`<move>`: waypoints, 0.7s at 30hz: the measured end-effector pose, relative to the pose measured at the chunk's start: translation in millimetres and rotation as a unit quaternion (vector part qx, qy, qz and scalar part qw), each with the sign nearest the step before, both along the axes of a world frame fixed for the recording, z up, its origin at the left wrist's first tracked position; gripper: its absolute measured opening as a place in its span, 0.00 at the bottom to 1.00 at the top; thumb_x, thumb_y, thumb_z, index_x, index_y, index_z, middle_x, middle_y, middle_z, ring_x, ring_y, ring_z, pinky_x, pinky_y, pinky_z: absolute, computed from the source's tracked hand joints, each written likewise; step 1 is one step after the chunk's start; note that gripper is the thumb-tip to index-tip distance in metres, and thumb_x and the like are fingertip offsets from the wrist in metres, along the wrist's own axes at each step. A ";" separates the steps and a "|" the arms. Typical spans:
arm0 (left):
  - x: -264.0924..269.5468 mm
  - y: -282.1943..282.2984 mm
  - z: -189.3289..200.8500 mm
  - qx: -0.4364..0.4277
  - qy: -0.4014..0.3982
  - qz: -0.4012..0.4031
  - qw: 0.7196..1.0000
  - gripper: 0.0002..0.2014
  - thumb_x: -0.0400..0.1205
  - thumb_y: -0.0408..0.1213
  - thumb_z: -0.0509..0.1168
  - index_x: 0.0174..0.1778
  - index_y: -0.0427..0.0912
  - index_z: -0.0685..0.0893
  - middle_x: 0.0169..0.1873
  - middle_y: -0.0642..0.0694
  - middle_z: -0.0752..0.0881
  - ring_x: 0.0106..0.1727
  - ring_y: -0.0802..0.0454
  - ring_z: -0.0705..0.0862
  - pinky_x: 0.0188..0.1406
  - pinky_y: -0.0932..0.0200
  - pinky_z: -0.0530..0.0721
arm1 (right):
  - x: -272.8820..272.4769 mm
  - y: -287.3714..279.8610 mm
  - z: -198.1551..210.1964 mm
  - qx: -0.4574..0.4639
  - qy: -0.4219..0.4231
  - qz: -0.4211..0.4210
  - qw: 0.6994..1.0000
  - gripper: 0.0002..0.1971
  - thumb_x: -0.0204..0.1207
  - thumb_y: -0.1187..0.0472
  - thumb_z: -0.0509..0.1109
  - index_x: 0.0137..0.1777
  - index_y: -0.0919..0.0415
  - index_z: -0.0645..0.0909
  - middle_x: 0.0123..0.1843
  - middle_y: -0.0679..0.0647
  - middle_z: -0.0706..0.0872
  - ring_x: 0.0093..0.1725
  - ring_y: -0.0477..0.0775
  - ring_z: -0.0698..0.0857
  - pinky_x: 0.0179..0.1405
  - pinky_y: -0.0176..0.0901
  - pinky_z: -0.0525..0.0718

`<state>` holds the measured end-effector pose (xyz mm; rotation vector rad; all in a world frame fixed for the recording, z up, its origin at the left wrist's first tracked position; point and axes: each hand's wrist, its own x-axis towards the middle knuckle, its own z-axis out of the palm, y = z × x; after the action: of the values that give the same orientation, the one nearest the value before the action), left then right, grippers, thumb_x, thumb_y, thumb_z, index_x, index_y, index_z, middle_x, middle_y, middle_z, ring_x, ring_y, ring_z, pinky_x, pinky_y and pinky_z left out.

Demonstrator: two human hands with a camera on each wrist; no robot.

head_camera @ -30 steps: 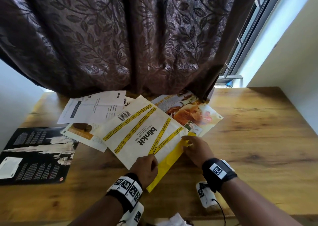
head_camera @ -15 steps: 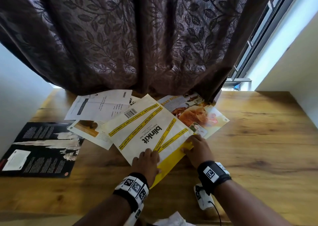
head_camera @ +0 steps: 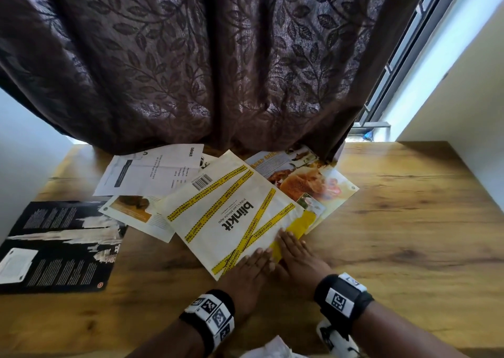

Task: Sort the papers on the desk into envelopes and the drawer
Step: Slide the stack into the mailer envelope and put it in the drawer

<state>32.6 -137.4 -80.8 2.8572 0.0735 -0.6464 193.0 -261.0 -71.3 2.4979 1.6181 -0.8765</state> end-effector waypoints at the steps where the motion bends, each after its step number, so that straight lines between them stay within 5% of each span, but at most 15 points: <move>1: -2.7 1.2 5.3 0.003 0.008 -0.004 1.000 0.32 0.87 0.34 0.40 0.83 0.47 0.28 0.79 0.50 0.24 0.82 0.51 0.26 0.85 0.51 0.34 | 10.2 -2.0 -2.1 -0.002 -0.014 -0.014 1.000 0.64 0.51 0.20 0.13 0.87 0.57 0.31 0.83 0.50 0.25 0.87 0.52 0.32 0.84 0.50 0.34; 3: -9.4 5.6 8.7 -0.001 0.012 0.007 1.000 0.32 0.88 0.37 0.45 0.86 0.44 0.36 0.79 0.51 0.27 0.82 0.54 0.29 0.84 0.53 0.35 | 30.5 -3.9 -4.4 -0.004 -0.015 -0.055 0.998 0.61 0.55 0.20 0.18 0.87 0.54 0.30 0.86 0.49 0.27 0.87 0.51 0.31 0.86 0.51 0.34; 6: -21.6 15.3 10.1 0.009 -0.036 0.014 0.999 0.32 0.84 0.49 0.51 0.85 0.43 0.60 0.82 0.47 0.47 0.83 0.54 0.53 0.81 0.53 0.65 | 41.4 -0.5 -1.2 -0.023 -0.016 -0.073 0.997 0.50 0.70 0.23 0.28 0.87 0.53 0.30 0.87 0.48 0.28 0.86 0.49 0.30 0.87 0.51 0.35; 8: -30.6 20.9 12.0 0.000 -0.015 0.022 1.000 0.30 0.88 0.56 0.45 0.82 0.43 0.67 0.81 0.47 0.54 0.81 0.53 0.59 0.75 0.52 0.74 | 39.7 4.0 0.0 -0.035 -0.024 -0.083 0.996 0.42 0.83 0.30 0.40 0.88 0.53 0.31 0.88 0.48 0.30 0.87 0.50 0.32 0.88 0.52 0.37; 10: -37.1 23.7 18.0 0.008 -0.036 0.027 0.999 0.36 0.86 0.59 0.31 0.83 0.46 0.66 0.81 0.50 0.51 0.83 0.54 0.56 0.78 0.52 0.69 | 40.9 9.4 0.1 -0.033 -0.039 -0.100 0.994 0.40 0.87 0.35 0.45 0.88 0.54 0.33 0.89 0.48 0.32 0.88 0.51 0.36 0.88 0.54 0.40; 13: -47.8 32.4 21.8 -0.032 0.048 0.001 0.998 0.33 0.88 0.60 0.37 0.87 0.48 0.48 0.81 0.57 0.35 0.83 0.56 0.35 0.85 0.47 0.45 | 49.9 20.7 7.2 0.025 -0.067 -0.153 0.986 0.33 0.88 0.47 0.54 0.89 0.56 0.51 0.90 0.48 0.49 0.88 0.55 0.55 0.86 0.52 0.60; 15: -49.1 37.1 30.6 -0.008 0.060 -0.014 0.998 0.35 0.87 0.62 0.39 0.87 0.48 0.48 0.85 0.55 0.38 0.86 0.54 0.40 0.84 0.44 0.46 | 53.7 27.6 15.0 0.077 -0.066 -0.193 0.976 0.28 0.85 0.53 0.62 0.84 0.54 0.65 0.86 0.50 0.65 0.82 0.58 0.70 0.78 0.53 0.73; 17: -45.5 38.9 37.4 0.013 0.086 -0.022 0.996 0.38 0.84 0.67 0.36 0.87 0.48 0.49 0.86 0.54 0.40 0.87 0.53 0.43 0.84 0.41 0.46 | 55.0 31.5 17.1 0.075 -0.063 -0.227 0.969 0.34 0.80 0.51 0.72 0.85 0.53 0.64 0.82 0.54 0.69 0.79 0.61 0.69 0.75 0.56 0.76; 21: -38.7 36.1 46.4 0.009 0.116 -0.022 0.993 0.33 0.89 0.60 0.44 0.87 0.46 0.50 0.87 0.53 0.41 0.87 0.53 0.44 0.83 0.39 0.47 | 61.0 36.1 15.3 0.037 -0.060 -0.326 0.943 0.42 0.70 0.43 0.81 0.82 0.52 0.68 0.72 0.59 0.77 0.71 0.64 0.76 0.67 0.56 0.82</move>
<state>-6.2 -101.2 -34.4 2.7953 0.0523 -0.9882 254.1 -224.9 -56.1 3.1191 0.7849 -0.6741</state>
